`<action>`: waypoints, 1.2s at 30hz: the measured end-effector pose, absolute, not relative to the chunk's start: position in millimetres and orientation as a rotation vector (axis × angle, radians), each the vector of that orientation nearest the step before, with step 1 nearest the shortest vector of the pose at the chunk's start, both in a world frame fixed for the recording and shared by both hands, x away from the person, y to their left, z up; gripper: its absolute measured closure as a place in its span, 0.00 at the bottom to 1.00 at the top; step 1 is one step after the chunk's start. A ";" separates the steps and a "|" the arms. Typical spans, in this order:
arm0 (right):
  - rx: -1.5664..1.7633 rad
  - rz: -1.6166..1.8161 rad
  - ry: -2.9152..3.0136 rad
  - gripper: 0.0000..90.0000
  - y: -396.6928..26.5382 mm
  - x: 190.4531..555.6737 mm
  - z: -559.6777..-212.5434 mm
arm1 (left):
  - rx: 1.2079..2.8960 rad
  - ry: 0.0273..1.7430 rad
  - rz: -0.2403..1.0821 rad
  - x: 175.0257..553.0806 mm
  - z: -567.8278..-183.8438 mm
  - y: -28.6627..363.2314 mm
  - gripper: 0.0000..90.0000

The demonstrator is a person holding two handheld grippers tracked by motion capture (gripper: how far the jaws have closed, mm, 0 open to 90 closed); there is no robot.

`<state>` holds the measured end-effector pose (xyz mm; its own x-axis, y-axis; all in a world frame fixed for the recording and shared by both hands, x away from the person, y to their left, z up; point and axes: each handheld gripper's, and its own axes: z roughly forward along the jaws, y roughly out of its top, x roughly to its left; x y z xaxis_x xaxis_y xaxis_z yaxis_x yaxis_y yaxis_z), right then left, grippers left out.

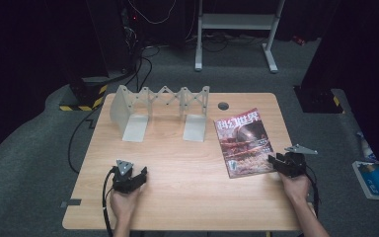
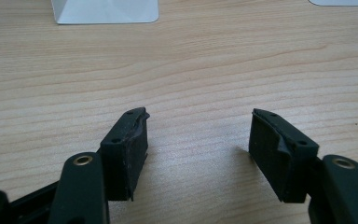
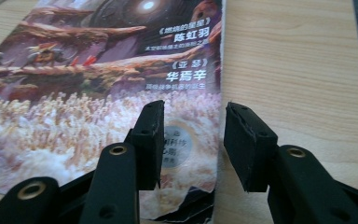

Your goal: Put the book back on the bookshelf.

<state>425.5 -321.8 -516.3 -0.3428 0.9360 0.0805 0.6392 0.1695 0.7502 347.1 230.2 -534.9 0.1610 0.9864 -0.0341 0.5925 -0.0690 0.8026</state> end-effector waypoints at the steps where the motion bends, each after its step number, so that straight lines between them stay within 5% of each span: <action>1: 1.489 1.008 2.054 0.65 -321.2 424.9 -516.6 | 1.749 1.510 0.724 347.2 -534.9 230.3 0.42; 36: 1.409 1.048 2.065 0.63 -297.6 392.5 -521.7 | 1.774 1.499 0.717 343.8 -533.4 226.4 0.43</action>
<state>392.5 -297.6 -521.7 -0.3930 0.9172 0.0652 0.5942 0.1993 0.7792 343.8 226.4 -533.4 0.1790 0.9836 -0.0239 0.5986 -0.0896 0.7960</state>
